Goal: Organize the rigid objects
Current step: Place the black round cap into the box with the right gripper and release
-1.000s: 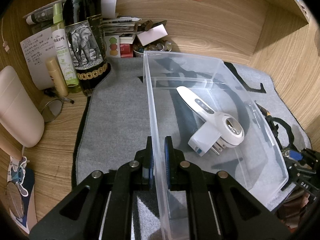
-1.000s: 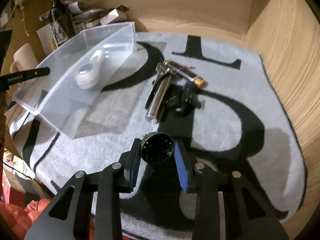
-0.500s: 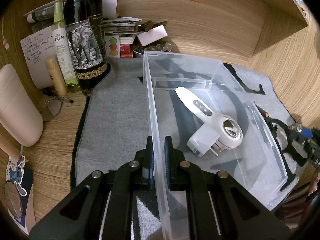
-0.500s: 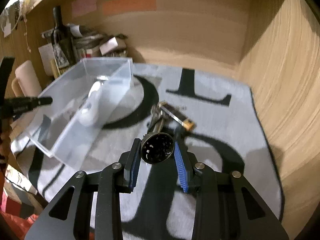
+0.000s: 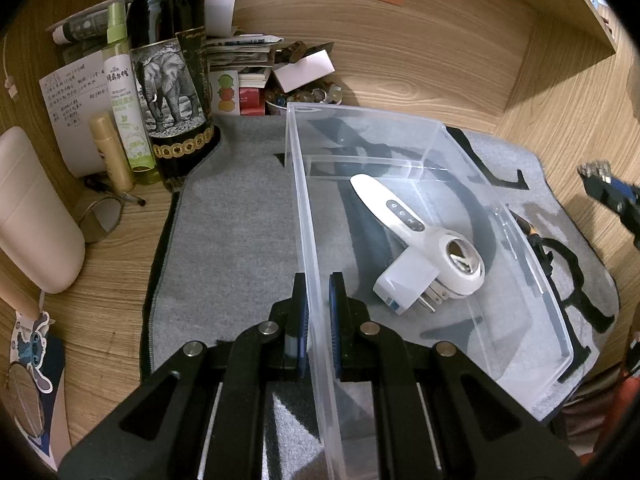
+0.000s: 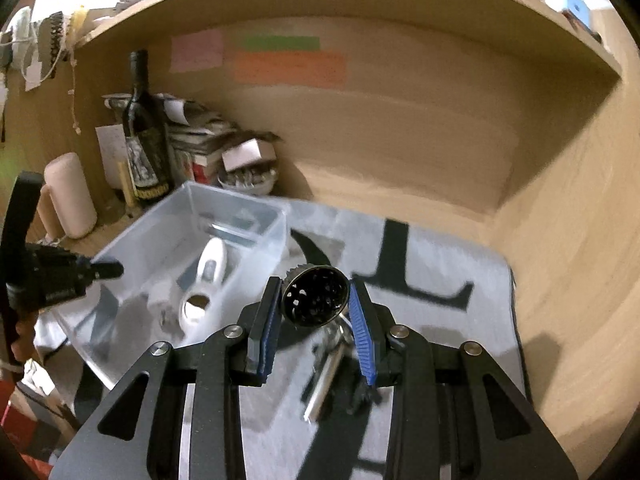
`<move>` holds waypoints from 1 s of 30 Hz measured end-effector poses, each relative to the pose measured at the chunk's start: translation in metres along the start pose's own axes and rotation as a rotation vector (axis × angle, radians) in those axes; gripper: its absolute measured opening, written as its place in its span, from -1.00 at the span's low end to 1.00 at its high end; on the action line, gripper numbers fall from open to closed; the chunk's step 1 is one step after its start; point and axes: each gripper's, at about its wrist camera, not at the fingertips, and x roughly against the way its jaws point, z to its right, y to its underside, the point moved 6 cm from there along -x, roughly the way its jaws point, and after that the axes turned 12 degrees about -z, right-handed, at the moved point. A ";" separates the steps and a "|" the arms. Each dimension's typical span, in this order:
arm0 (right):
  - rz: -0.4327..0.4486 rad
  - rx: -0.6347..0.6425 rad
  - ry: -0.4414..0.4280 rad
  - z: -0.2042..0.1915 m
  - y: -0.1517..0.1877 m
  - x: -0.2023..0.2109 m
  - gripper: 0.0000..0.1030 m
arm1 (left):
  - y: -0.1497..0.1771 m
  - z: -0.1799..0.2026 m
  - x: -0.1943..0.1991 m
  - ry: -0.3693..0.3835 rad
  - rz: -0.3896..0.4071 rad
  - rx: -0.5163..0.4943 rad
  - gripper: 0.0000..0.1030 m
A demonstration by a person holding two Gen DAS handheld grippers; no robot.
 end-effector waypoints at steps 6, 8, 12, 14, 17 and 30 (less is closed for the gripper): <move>0.035 0.045 -0.036 -0.019 -0.024 -0.002 -0.41 | 0.001 0.002 0.000 0.005 0.001 0.002 -0.83; 0.038 0.056 -0.054 -0.026 -0.030 -0.005 -0.41 | 0.001 0.001 0.000 0.005 0.001 0.002 -0.83; 0.039 0.071 -0.094 -0.040 -0.039 -0.013 -0.41 | 0.001 0.001 0.000 0.003 0.001 0.001 -0.83; 0.033 0.080 -0.112 -0.048 -0.043 -0.018 -0.41 | 0.001 0.002 0.000 -0.001 0.002 0.000 -0.83; 0.013 0.097 -0.135 -0.057 -0.046 -0.028 -0.41 | 0.001 0.002 0.000 -0.003 0.004 -0.001 -0.83; -0.093 0.154 -0.183 -0.084 -0.050 -0.067 -0.41 | 0.001 -0.002 0.000 0.014 0.007 0.004 -0.83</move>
